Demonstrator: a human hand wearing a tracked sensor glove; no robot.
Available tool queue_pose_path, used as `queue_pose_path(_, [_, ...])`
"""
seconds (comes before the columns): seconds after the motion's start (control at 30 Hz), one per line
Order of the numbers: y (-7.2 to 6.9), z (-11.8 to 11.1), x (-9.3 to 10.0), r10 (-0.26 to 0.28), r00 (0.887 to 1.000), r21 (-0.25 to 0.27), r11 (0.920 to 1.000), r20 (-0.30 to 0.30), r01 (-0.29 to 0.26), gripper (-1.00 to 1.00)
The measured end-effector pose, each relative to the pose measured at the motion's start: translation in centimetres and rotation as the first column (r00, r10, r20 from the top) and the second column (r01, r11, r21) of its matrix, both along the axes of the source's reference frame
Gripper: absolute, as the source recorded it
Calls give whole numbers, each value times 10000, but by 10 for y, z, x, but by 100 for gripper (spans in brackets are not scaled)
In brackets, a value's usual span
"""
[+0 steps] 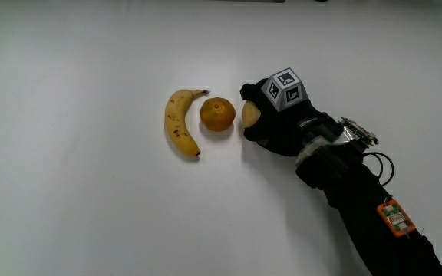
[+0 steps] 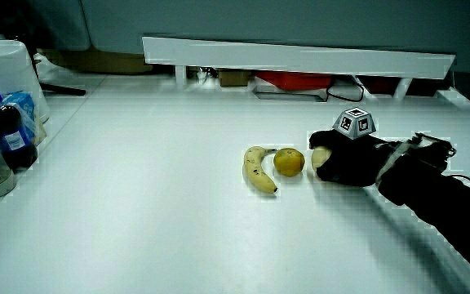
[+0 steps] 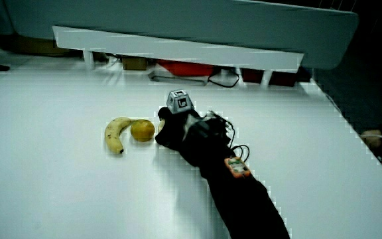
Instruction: Place pear no leg
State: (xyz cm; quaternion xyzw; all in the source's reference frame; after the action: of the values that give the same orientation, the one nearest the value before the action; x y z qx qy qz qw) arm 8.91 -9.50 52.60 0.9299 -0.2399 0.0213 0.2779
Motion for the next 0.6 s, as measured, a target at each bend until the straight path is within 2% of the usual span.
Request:
queue_pose_path(0.17, [-1, 2, 4, 230, 9997, -261, 9994, 36, -229, 0])
queue_pose_path(0.3, [0, 0, 2, 142, 9999, -214, 9997, 1, -142, 0])
queue_pose_path(0.43, [1, 0, 3, 212, 9998, -218, 9995, 20, -211, -16])
queue_pose_path(0.5, [1, -1, 4, 260, 9997, -60, 9996, -4, -260, -24])
queue_pose_path(0.53, [1, -2, 3, 219, 9997, -152, 9996, 113, -217, -28])
queue_pose_path(0.6, [1, -1, 4, 225, 9997, -169, 9996, -18, -226, -36])
